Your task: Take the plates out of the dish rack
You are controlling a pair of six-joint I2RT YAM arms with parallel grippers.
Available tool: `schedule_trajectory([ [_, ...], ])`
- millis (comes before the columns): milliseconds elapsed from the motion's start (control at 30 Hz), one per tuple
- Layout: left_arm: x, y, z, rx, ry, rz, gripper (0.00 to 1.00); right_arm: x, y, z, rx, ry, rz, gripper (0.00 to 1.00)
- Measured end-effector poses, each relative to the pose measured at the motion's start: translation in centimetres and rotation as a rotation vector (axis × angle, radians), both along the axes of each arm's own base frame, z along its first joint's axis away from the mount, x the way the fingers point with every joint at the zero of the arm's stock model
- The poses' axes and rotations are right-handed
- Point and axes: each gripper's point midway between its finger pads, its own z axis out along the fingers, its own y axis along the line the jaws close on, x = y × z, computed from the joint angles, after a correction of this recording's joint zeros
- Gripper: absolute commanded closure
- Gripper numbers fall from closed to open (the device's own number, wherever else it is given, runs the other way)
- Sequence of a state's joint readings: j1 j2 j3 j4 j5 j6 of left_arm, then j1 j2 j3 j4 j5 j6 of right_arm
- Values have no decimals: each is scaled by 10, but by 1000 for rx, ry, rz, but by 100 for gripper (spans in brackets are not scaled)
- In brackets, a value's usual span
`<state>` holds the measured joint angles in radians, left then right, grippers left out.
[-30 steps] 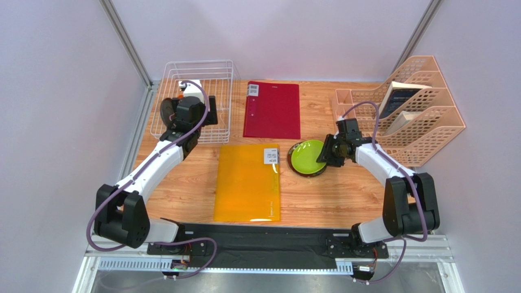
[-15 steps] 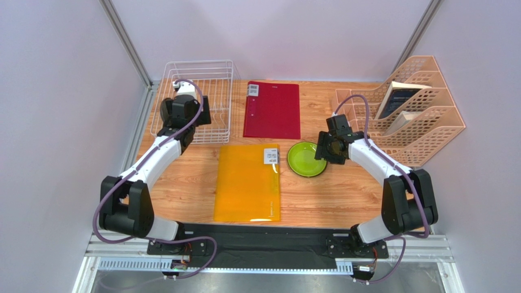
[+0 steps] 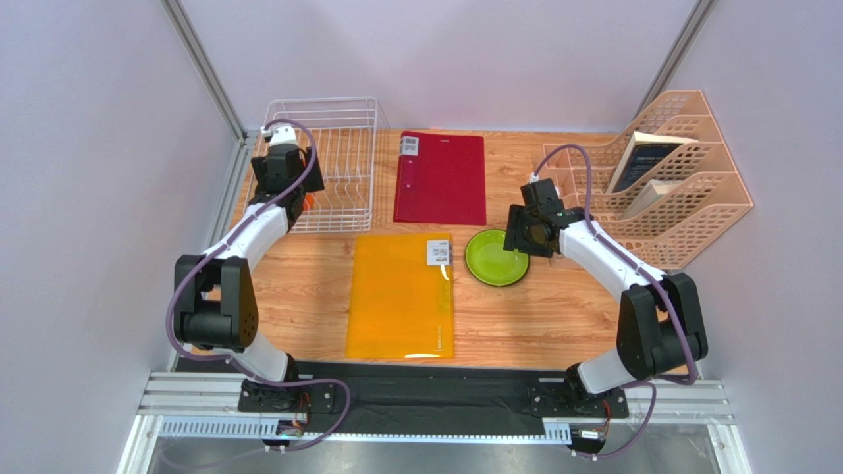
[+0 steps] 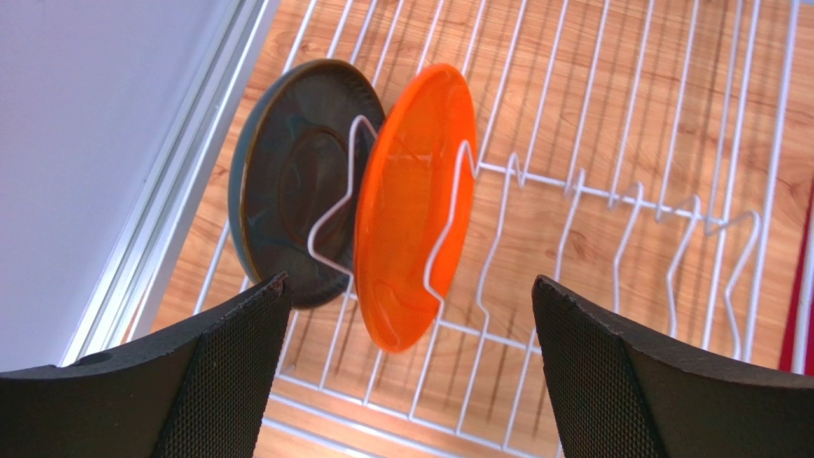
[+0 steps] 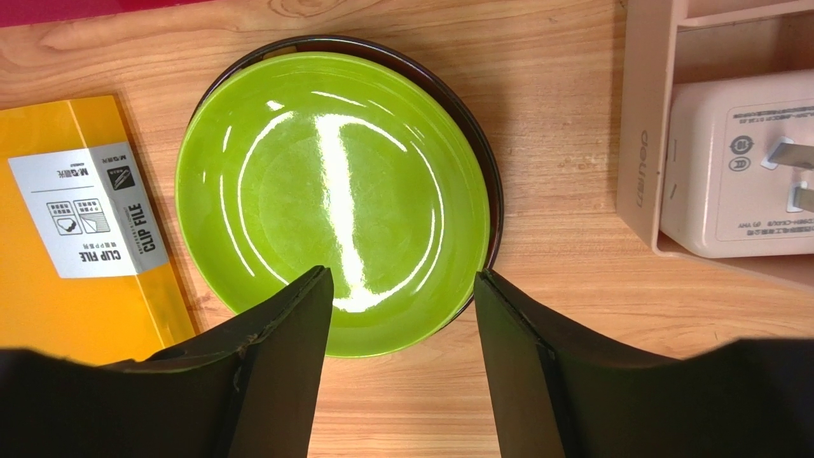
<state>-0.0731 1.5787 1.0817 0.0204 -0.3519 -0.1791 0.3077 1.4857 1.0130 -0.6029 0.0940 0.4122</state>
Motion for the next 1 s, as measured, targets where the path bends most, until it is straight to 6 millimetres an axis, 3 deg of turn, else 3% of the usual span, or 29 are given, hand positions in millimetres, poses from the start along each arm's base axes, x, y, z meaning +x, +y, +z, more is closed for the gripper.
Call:
schedule_trajectory([
  [300, 29, 13, -24, -44, 27, 32, 6, -2, 3, -9, 2, 30, 10, 39],
  [433, 32, 9, -45, -73, 60, 26, 21, -2, 4, -14, 1, 44, 11, 40],
  [600, 34, 7, -51, -86, 68, 24, 28, -1, 4, -19, -1, 54, 12, 40],
  [633, 35, 8, -51, -86, 63, 25, 34, -1, 4, -21, -2, 57, 12, 40],
  [767, 35, 9, -48, -85, 41, 35, 43, -1, 5, -27, -1, 73, 15, 40],
  [900, 35, 11, -46, -85, 27, 47, 67, -1, 6, -31, 0, 84, 17, 40],
  [933, 35, 12, -45, -84, 25, 50, 78, -1, 6, -32, 0, 87, 18, 40],
  [1000, 33, 15, -46, -62, 30, 56, 81, -1, 7, -33, 1, 90, 19, 40],
])
